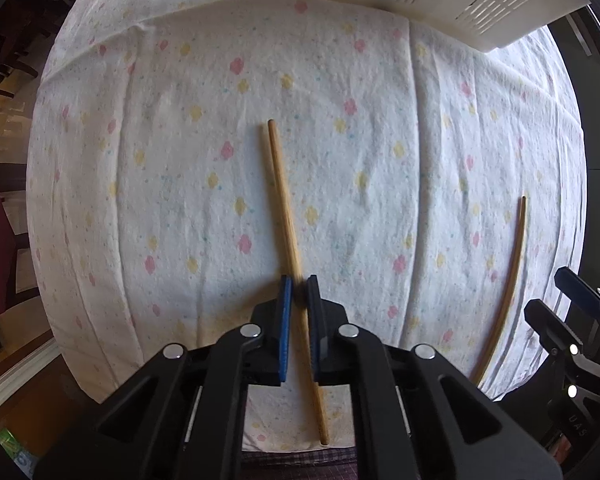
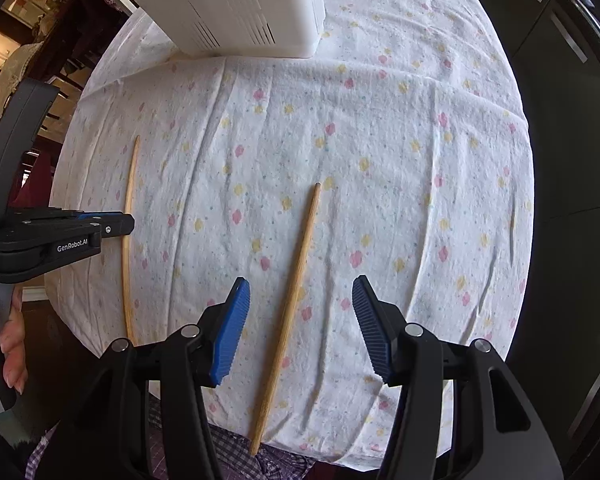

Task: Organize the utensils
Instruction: 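Close the left gripper on a wooden chopstick while the right gripper grasps the last chopstick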

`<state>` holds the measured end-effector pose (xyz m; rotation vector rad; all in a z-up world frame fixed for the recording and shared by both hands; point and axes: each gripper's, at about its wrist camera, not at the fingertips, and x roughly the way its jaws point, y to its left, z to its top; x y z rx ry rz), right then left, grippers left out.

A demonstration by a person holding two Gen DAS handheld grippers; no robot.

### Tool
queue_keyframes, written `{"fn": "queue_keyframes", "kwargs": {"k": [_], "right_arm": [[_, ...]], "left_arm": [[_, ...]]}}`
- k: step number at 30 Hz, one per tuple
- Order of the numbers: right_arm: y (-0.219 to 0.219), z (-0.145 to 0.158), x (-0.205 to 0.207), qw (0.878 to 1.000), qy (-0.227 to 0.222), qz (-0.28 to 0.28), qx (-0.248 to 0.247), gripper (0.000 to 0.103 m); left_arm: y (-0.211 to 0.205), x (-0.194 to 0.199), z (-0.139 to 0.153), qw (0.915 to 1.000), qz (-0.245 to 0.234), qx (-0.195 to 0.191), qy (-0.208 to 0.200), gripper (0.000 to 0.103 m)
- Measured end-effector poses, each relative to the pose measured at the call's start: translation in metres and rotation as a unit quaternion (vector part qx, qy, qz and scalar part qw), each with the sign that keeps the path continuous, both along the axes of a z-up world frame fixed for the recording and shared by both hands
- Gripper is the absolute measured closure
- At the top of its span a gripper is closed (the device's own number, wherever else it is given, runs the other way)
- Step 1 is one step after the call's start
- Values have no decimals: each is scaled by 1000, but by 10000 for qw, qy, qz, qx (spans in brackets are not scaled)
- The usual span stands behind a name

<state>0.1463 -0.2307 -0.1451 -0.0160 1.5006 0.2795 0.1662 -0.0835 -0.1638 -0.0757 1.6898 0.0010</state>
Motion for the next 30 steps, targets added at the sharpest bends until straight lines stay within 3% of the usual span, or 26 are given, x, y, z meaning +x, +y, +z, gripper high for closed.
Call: {"fn": "queue_keyframes", "kwargs": {"k": [8, 12, 22, 24, 30], "right_arm": [[17, -16, 5, 9995, 273, 72, -142, 50], [31, -29, 4, 9984, 505, 118, -220, 68], [44, -38, 9, 9963, 620, 37, -600, 75], [47, -40, 10, 9952, 588, 42, -784, 85], [62, -40, 4, 9931, 381, 215, -1088, 95]], "left_arm": [[17, 2, 16, 9992, -117, -292, -239, 97], [22, -2, 44, 9971, -283, -347, -614, 97], [36, -24, 99, 9870, -594, -498, -1405, 97], [40, -24, 105, 9860, -605, -543, -1453, 97], [35, -27, 111, 9819, -657, -565, -1682, 97]]}}
